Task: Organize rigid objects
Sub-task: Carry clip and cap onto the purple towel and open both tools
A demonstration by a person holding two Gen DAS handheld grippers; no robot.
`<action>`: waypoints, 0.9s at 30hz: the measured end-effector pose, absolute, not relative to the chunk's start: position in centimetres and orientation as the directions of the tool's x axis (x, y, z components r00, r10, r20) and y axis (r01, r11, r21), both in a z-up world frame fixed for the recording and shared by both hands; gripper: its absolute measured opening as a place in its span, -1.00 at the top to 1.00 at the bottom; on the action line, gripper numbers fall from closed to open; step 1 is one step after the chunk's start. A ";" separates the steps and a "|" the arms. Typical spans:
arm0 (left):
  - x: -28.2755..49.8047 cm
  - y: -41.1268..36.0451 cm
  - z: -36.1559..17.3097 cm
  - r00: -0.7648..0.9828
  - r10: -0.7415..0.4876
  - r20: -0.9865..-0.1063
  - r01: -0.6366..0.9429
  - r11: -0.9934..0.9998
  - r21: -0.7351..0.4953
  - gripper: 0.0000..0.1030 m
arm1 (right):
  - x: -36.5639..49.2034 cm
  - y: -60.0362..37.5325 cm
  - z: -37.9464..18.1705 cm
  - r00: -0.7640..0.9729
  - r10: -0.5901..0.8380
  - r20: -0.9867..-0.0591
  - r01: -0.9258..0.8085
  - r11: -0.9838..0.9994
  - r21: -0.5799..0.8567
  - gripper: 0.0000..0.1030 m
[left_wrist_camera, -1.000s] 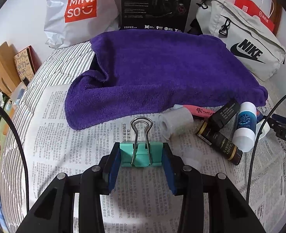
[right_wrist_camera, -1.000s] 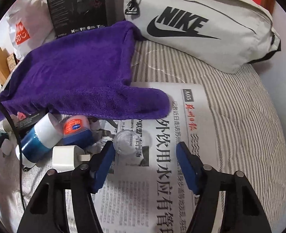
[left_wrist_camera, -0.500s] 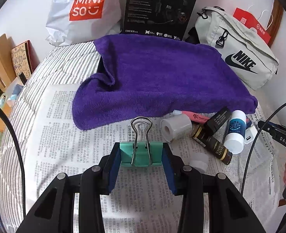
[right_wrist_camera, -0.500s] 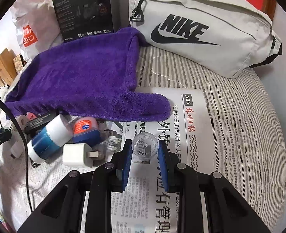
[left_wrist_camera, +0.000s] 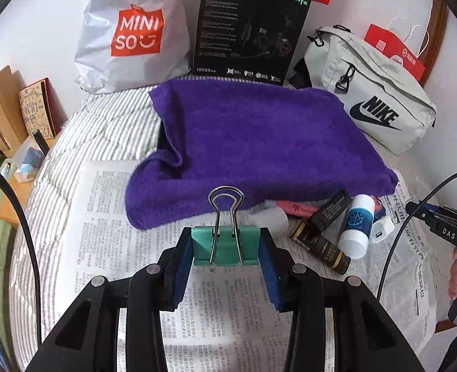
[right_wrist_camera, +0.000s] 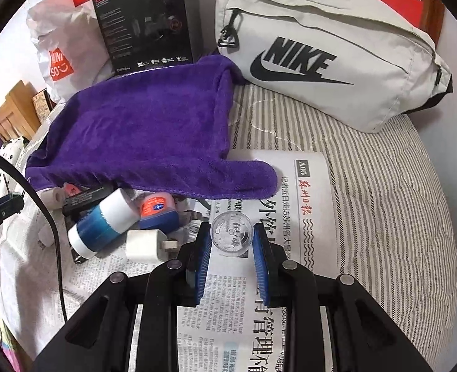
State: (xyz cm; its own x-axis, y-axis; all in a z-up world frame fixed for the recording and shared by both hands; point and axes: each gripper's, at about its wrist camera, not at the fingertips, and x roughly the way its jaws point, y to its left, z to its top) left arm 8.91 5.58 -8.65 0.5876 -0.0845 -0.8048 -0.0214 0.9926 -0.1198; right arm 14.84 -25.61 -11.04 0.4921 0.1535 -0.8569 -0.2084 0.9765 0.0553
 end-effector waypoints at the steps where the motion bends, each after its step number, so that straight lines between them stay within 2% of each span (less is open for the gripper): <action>1: 9.0 5.7 -8.4 0.595 -0.085 -0.799 -0.022 0.992 -0.122 0.24 | 14.9 -25.4 -10.9 0.492 0.158 -0.856 -0.214 0.975 0.057 0.48; 14: 11.9 6.3 -5.7 0.616 -0.111 -0.780 0.030 0.993 -0.117 0.24 | 16.1 -23.1 -9.1 0.490 0.185 -0.852 -0.259 0.964 0.061 0.48; 27: 17.5 7.6 -5.3 0.614 -0.120 -0.780 0.054 0.992 -0.110 0.24 | 22.2 -20.7 -7.7 0.504 0.227 -0.833 -0.307 0.949 0.073 0.48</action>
State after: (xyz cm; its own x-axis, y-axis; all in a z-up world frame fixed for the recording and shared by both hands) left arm 17.53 7.56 -5.29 0.6145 -0.1202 -0.7797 0.0545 0.9924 -0.1101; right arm 22.23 -20.74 -7.70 0.5038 0.2274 -0.8333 -0.3072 0.9488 0.0732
